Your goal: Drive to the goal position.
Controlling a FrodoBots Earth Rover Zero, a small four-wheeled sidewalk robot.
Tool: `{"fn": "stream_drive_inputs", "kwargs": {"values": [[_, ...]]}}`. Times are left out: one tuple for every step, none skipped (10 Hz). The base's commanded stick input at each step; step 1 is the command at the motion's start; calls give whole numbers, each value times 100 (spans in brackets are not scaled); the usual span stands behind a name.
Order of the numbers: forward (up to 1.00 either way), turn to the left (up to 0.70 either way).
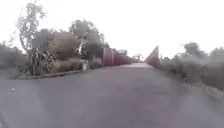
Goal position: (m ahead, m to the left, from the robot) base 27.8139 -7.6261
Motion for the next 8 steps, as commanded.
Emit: {"fn": "stream_drive_inputs", "kwargs": {"values": [[45,-27],[45,-27],[45,-27],[45,-27],[45,-27],[45,-27],[70,-14],[70,-14]]}}
